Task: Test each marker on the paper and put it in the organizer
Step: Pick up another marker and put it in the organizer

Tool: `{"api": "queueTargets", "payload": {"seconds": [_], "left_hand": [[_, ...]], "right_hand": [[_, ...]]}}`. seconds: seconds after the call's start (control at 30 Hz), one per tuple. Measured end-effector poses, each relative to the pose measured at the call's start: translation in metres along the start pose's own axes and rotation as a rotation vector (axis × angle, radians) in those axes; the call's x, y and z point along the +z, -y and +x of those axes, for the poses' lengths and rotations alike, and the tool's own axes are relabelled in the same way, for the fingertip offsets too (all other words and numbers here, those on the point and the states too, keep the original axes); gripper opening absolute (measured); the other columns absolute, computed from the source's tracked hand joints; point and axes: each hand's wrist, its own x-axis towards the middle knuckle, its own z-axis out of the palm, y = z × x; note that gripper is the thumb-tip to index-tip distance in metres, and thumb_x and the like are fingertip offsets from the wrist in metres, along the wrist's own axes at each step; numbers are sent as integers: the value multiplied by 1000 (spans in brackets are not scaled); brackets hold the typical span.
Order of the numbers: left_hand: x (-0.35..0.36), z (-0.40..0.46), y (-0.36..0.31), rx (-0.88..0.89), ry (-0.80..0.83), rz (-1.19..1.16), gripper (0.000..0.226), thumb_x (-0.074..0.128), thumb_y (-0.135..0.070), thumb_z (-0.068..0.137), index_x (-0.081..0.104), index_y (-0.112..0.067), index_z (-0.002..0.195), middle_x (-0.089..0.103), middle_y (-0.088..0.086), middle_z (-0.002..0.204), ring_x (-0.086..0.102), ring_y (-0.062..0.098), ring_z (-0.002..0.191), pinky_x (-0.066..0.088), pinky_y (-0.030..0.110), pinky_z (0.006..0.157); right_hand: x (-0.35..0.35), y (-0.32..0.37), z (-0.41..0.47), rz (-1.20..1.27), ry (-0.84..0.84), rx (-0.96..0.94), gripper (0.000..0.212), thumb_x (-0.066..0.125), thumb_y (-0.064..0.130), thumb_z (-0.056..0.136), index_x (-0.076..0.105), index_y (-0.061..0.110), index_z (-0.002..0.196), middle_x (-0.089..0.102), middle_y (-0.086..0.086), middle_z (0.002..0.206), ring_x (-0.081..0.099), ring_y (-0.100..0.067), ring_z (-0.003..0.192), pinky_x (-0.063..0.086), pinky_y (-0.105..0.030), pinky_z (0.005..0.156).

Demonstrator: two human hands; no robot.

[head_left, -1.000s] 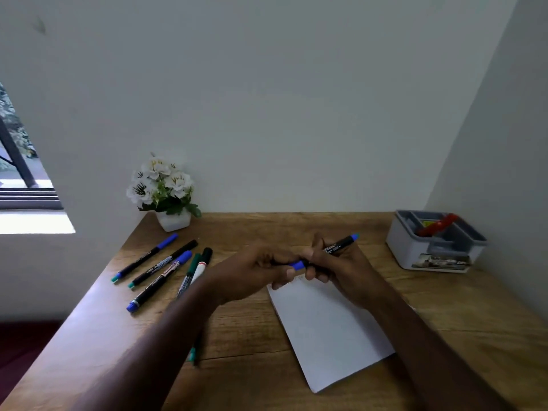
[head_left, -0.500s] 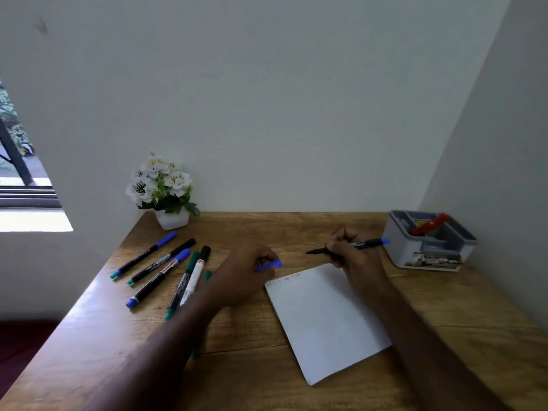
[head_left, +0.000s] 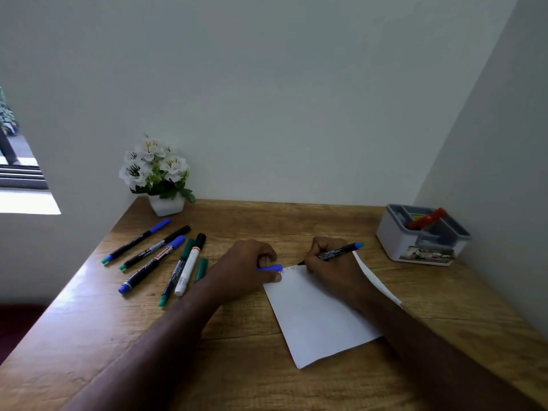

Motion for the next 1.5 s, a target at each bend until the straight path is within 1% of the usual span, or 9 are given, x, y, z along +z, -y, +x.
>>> {"api": "queueTargets", "payload": {"seconds": [0.07,0.13,0.2,0.43,0.63,0.8,0.97,1.13,1.5], "left_hand": [[0,1,0,-13,0,-8,38,78,-36,78,69,-21,111,64,-9,99,55,2,86,42,14,70],[1,1,0,-19,2,-15,37,79,-36,77,71,-20,109,63,-10,94,54,2,81,41,13,65],[1,2,0,-22,6,-25,38,80,-36,77,71,-19,109,63,-9,93,54,3,79,40,13,64],[1,3,1,-28,13,-38,37,80,-35,76,71,-19,108,63,-8,91,54,5,78,42,17,64],[2,4,3,-30,19,-36,38,80,-36,76,71,-20,109,63,-7,92,54,6,79,41,18,64],[3,5,3,-39,38,-24,39,79,-38,77,69,-22,111,65,-7,97,55,4,81,39,15,64],[3,5,3,-38,33,-26,39,79,-39,77,70,-22,111,64,-9,93,54,3,77,36,14,61],[2,5,2,-49,41,-31,37,79,-37,77,70,-22,110,61,-11,88,53,3,75,36,13,61],[2,5,1,-50,53,-35,37,79,-36,78,70,-22,111,65,-8,94,57,6,81,42,15,64]], "right_hand": [[2,0,-1,14,-4,12,21,63,12,75,54,21,58,64,2,64,71,-24,78,50,-35,61],[3,0,-1,19,-19,16,26,63,6,80,53,17,59,62,9,60,69,-10,70,46,-22,57],[3,0,-1,20,-28,12,26,62,1,83,52,10,61,61,13,57,60,1,59,43,-17,55],[4,-1,1,42,-25,-3,27,63,2,82,51,8,60,55,2,59,53,-8,60,46,-30,59],[4,-1,1,3,-18,-11,23,64,5,81,52,4,62,57,-1,61,52,-9,59,44,-30,56],[4,-1,1,-66,-12,-7,30,67,12,82,51,19,57,55,11,53,49,0,51,39,-19,49],[4,3,2,-62,-26,-9,23,66,7,83,54,8,63,53,9,53,48,1,49,37,-13,46],[4,-1,3,-49,-31,-13,33,66,8,82,45,17,57,49,11,50,44,0,49,35,-14,47],[5,0,3,-9,-46,-20,32,64,2,81,46,14,58,49,12,50,44,0,49,34,-14,47]]}}
